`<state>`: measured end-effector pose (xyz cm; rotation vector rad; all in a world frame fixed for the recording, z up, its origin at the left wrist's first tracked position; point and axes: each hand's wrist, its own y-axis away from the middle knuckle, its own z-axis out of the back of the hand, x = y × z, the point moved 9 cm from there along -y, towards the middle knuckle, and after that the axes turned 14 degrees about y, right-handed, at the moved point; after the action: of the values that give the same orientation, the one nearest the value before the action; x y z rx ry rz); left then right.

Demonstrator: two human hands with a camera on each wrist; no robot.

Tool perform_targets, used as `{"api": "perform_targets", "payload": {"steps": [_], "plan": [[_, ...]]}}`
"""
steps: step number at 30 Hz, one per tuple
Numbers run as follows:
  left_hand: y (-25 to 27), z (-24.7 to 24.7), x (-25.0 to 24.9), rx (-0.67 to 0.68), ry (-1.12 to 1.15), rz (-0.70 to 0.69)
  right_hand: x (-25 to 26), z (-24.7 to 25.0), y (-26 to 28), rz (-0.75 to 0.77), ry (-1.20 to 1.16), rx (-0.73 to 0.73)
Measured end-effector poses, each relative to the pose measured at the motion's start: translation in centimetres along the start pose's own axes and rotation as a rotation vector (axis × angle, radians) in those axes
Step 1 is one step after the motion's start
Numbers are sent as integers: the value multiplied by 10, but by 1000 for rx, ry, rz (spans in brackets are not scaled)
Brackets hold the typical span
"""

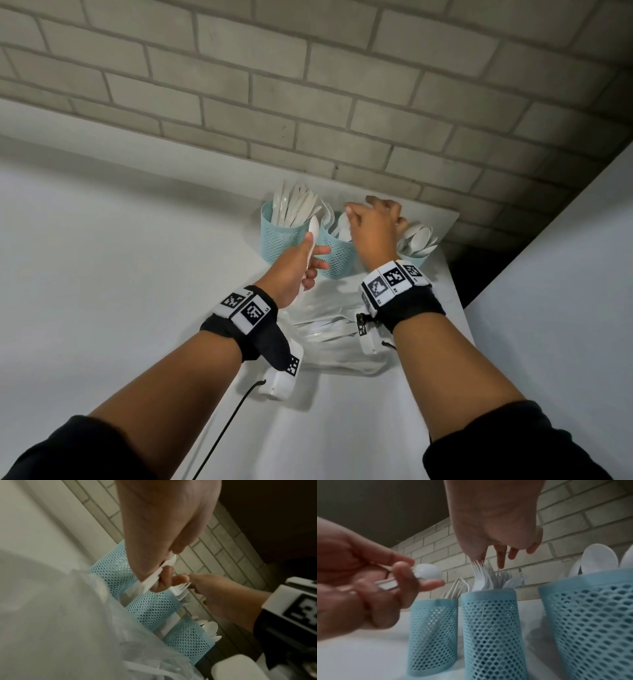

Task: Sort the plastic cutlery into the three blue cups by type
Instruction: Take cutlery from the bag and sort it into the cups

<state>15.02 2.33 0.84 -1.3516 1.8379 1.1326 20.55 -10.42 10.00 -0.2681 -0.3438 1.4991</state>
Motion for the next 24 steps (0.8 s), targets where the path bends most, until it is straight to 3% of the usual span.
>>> {"api": "perform_targets", "payload": {"steps": [3,6,8,12,18,21,24], "plan": [[0,3,-1,-15,80,6,5,-9,2,20,43,123],[-1,4,-5,-18,28,-56,11,14,1,50,23,30],[-2,1,-9,-4,-5,-122,19,31,4,94,-90,-41],[2,-11,-14,56,-63,-214,41,32,20,216,-305,71],[10,-24,-12,134,-127,-233,32,28,24,169,-573,102],[8,-26,-8,124,-344,-243,2,22,18,25,-716,105],[-1,-18,3,49,-931,-193,-55,42,12,-224,-815,-142]]}}
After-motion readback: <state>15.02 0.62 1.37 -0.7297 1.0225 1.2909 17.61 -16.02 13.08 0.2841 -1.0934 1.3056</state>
